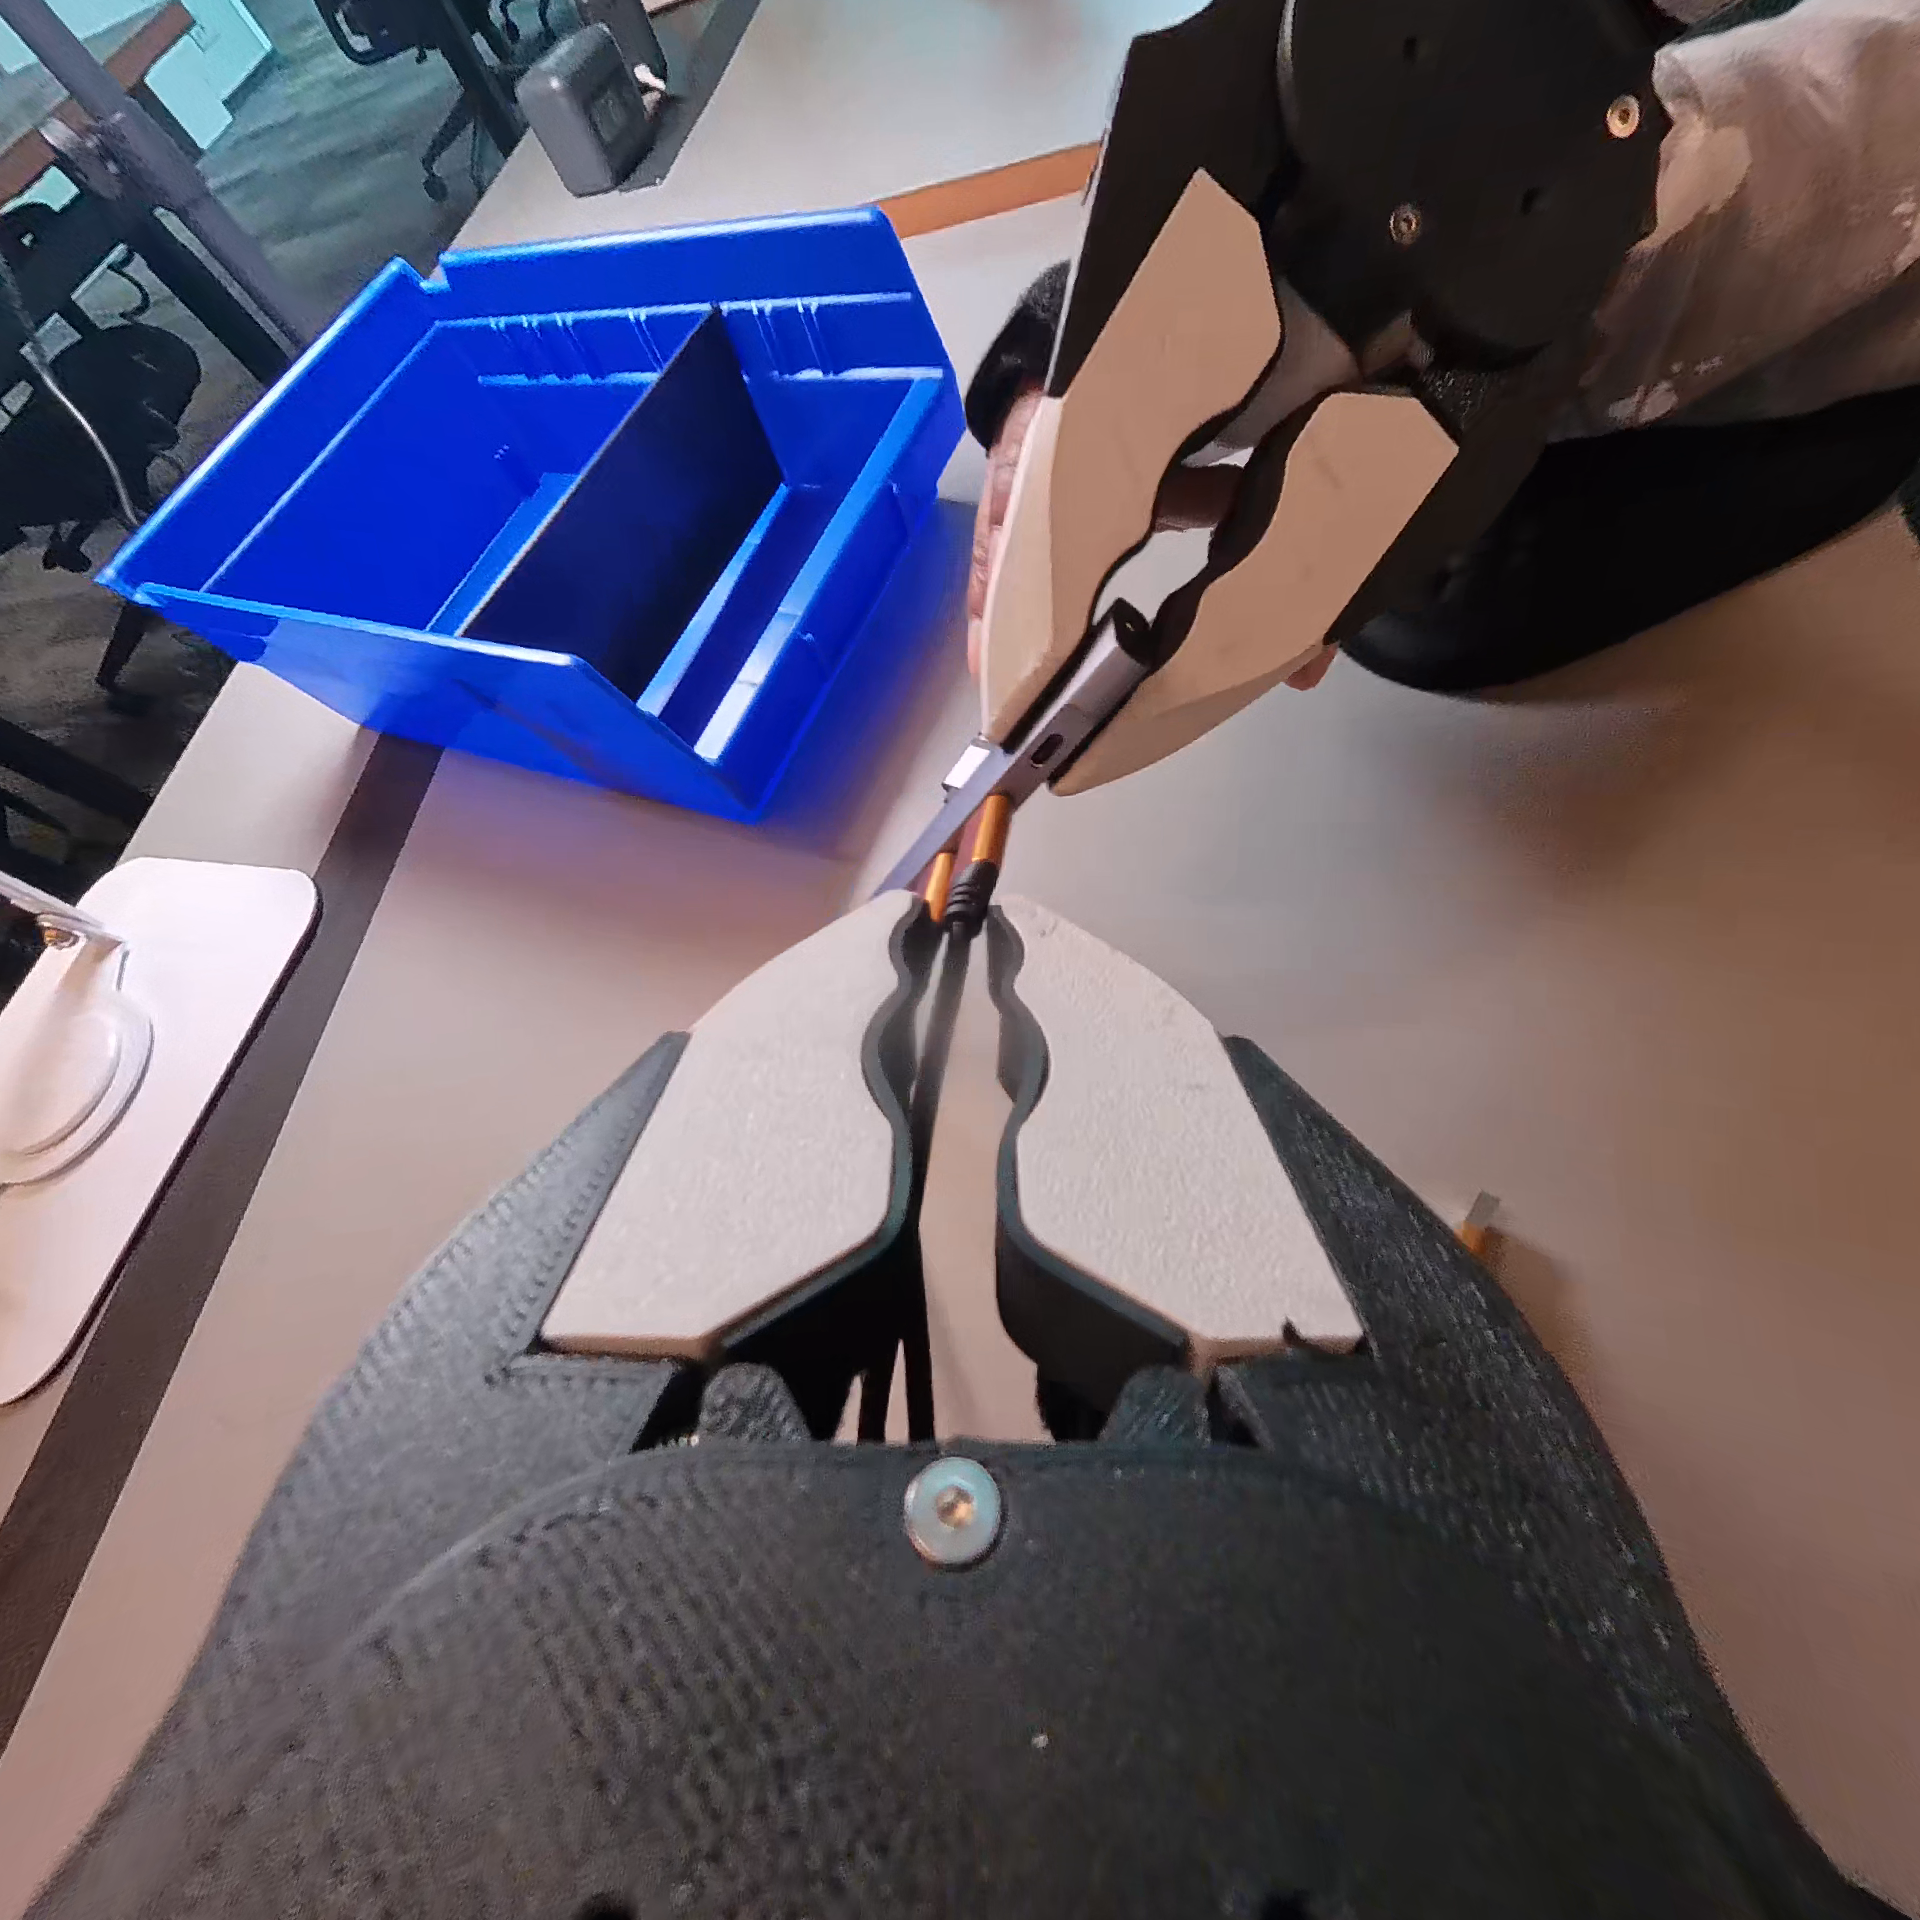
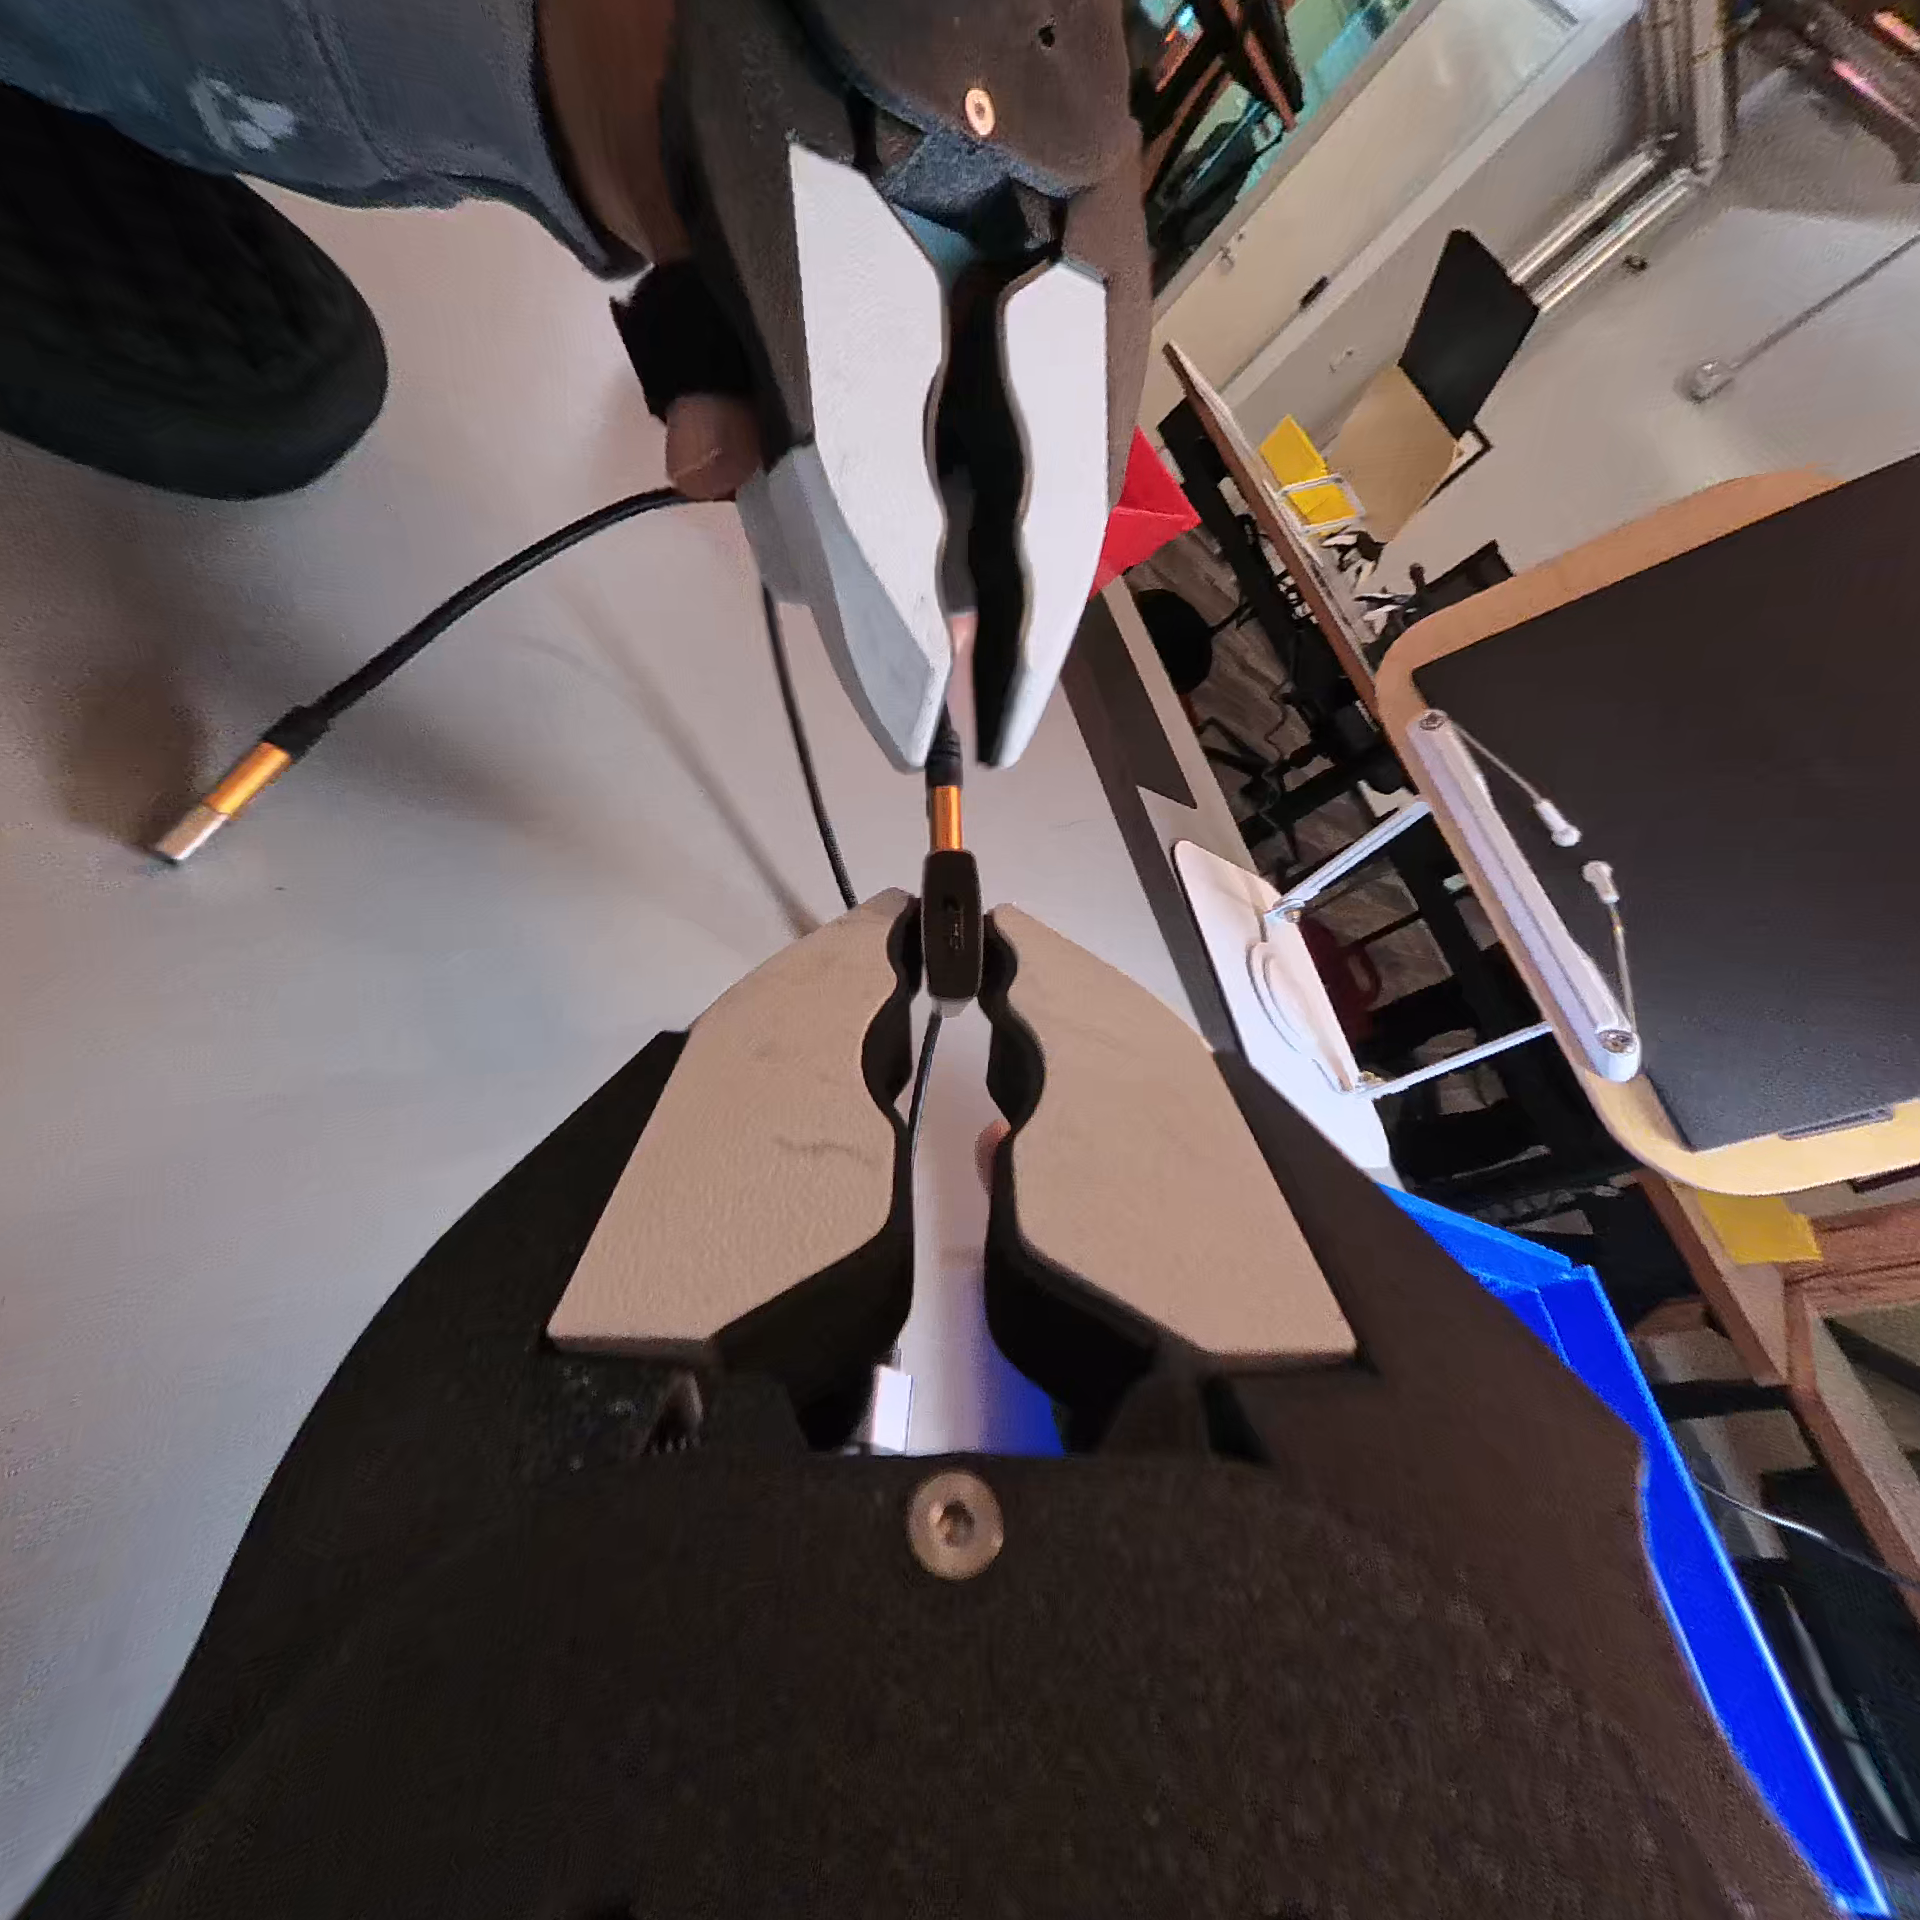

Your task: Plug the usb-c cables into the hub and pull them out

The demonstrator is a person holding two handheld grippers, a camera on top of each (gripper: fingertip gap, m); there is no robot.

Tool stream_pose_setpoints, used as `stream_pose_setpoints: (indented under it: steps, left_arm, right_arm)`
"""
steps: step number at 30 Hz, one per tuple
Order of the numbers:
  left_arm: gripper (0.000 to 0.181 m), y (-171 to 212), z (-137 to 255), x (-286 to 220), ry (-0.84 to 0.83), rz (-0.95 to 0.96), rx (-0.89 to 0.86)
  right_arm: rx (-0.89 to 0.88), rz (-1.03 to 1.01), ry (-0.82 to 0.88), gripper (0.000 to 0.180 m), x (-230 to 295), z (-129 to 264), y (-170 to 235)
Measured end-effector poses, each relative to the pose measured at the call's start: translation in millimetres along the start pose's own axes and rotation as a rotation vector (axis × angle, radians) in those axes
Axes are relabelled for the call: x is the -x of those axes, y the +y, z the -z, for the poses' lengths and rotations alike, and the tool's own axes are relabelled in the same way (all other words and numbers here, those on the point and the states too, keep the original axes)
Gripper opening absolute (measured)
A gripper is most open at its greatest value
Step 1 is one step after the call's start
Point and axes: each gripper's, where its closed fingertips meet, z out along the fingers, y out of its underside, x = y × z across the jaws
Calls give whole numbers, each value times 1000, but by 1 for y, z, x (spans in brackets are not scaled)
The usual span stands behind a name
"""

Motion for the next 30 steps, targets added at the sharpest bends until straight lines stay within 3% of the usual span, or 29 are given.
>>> stream_pose_setpoints:
  steps: [1, 6, 11, 16, 21, 25, 30]
  left_arm:
    - [18, -4, 6, 3, -14, 17, -28]
    - [37, -21, 65, 38, -187, 180, -285]
    - [39, 28, 104, 56, -314, 379, -339]
    - [39, 85, 92, 42, -340, 462, -287]
    - [40, 93, 76, 27, -298, 451, -245]
    - [40, 92, 69, 18, -273, 430, -227]
    - [39, 97, 64, 15, -268, 419, -196]
  right_arm:
    - [3, -9, -8, 9, -2, 3, -3]
    - [31, -138, -7, 9, -45, 33, -16]
    - [112, -236, 72, 9, -124, 68, -23]
    - [213, -287, 264, 9, -220, 93, -19]
    - [420, -207, 518, 9, -301, 104, 18]
    - [574, -215, 539, 9, -319, 91, 67]
    - [549, -349, 510, 9, -319, 63, 103]
